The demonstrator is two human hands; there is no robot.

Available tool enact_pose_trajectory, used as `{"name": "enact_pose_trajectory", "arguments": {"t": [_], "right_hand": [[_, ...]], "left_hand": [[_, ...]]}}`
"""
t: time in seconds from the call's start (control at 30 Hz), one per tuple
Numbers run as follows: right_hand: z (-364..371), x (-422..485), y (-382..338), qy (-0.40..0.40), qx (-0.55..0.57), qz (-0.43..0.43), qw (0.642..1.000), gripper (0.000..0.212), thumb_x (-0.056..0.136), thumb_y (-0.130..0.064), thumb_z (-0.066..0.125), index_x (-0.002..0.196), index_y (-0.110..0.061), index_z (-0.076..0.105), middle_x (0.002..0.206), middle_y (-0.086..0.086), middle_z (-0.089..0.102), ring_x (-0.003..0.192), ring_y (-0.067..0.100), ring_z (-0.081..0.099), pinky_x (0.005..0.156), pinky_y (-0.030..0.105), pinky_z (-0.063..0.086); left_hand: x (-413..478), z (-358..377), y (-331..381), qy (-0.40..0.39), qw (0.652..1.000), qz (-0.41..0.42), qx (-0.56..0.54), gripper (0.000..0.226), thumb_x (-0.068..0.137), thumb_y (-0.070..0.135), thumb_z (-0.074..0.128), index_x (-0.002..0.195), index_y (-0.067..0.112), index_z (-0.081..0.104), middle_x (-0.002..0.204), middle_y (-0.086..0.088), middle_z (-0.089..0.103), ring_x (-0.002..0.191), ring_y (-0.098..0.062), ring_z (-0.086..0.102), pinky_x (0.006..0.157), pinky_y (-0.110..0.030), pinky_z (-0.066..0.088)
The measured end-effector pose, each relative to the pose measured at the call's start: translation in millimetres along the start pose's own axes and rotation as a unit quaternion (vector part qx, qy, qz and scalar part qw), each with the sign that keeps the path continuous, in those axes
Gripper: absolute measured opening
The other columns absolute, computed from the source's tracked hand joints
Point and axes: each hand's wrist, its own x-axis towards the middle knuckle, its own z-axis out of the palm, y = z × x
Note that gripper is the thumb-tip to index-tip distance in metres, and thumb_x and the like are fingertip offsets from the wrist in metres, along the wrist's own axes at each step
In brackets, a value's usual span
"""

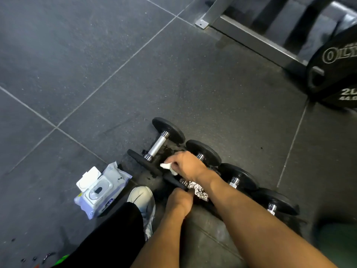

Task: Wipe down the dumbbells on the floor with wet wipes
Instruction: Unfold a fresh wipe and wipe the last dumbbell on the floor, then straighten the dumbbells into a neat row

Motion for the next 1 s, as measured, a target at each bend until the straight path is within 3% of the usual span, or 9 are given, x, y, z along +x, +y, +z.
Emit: {"name": "enact_pose_trajectory", "arguments": {"t": [0.07,0.17,0.23,0.33,0.5,0.57,0.67,0.83,1.0], "right_hand": [[-14,-43,12,0.065,0.184,0.066,0.979,0.027,0.097,-0.005,0.062,0.119,-0.013,0.075,0.105,0.011,0.075,0.086,0.022,0.075,0.086,0.029,0.058],[-37,-112,21,0.146,0.482,0.134,0.854,0.022,0.094,0.009,0.063,0.110,-0.001,0.074,0.089,0.016,0.069,0.070,0.016,0.072,0.071,0.024,0.062],[-50,-161,26,0.168,0.578,0.141,0.786,0.021,0.093,0.011,0.062,0.109,0.003,0.073,0.096,0.023,0.071,0.079,0.020,0.072,0.074,0.026,0.063],[-71,-218,26,0.210,0.633,0.135,0.733,0.023,0.094,0.012,0.056,0.110,0.009,0.071,0.109,0.026,0.073,0.090,0.024,0.072,0.081,0.031,0.063],[-106,-296,15,0.257,0.596,0.095,0.754,0.021,0.098,0.002,0.054,0.107,0.006,0.073,0.097,0.016,0.077,0.087,0.022,0.073,0.085,0.034,0.062],[-112,-319,12,0.292,0.535,0.086,0.788,0.015,0.093,0.003,0.065,0.103,0.000,0.076,0.090,0.008,0.074,0.084,0.018,0.069,0.087,0.035,0.061],[-117,-349,8,0.346,0.503,0.079,0.788,0.029,0.083,0.011,0.074,0.105,-0.008,0.075,0.095,0.011,0.071,0.085,0.020,0.069,0.087,0.040,0.061],[-115,-389,10,0.388,0.461,0.097,0.792,0.022,0.083,0.003,0.075,0.100,-0.011,0.076,0.083,-0.001,0.074,0.076,0.013,0.068,0.075,0.031,0.060],[-115,-438,44,0.470,0.519,0.179,0.691,0.016,0.086,0.006,0.071,0.100,-0.002,0.073,0.075,0.001,0.069,0.060,0.004,0.064,0.058,0.015,0.051]], "left_hand": [[-18,-6,3,-0.045,0.996,0.020,0.073,0.042,0.093,0.049,0.059,0.100,0.009,0.069,0.101,-0.014,0.078,0.092,-0.034,0.077,0.088,-0.045,0.062],[-45,-16,20,-0.051,0.987,0.060,0.142,0.021,0.098,0.031,0.058,0.087,0.014,0.064,0.093,-0.013,0.075,0.074,-0.028,0.070,0.078,-0.042,0.061],[-70,-19,41,-0.064,0.993,0.092,0.029,0.017,0.104,0.019,0.053,0.089,0.016,0.059,0.089,-0.011,0.072,0.068,-0.023,0.063,0.072,-0.040,0.056],[-127,-19,78,-0.144,0.967,0.107,-0.181,0.023,0.109,0.026,0.044,0.099,0.016,0.062,0.088,-0.008,0.070,0.072,-0.021,0.063,0.065,-0.030,0.047],[-202,6,113,-0.255,0.938,0.218,-0.082,0.043,0.101,0.052,0.058,0.117,0.014,0.071,0.103,-0.010,0.077,0.088,-0.021,0.071,0.074,-0.032,0.056],[-225,14,122,-0.242,0.927,0.284,-0.022,0.026,0.096,0.043,0.070,0.107,0.020,0.072,0.097,-0.001,0.077,0.086,-0.015,0.070,0.072,-0.027,0.056],[-246,27,132,-0.160,0.922,0.353,0.014,0.008,0.091,0.024,0.079,0.094,0.019,0.074,0.081,0.002,0.073,0.075,-0.011,0.065,0.067,-0.024,0.054],[-287,62,126,-0.148,0.907,0.395,-0.005,0.014,0.089,0.013,0.080,0.102,0.009,0.075,0.082,-0.005,0.078,0.071,-0.011,0.067,0.067,-0.027,0.055],[-291,100,111,-0.172,0.923,0.342,-0.044,0.018,0.096,0.027,0.073,0.109,0.015,0.076,0.103,-0.008,0.081,0.083,-0.013,0.074,0.073,-0.028,0.057]]}}
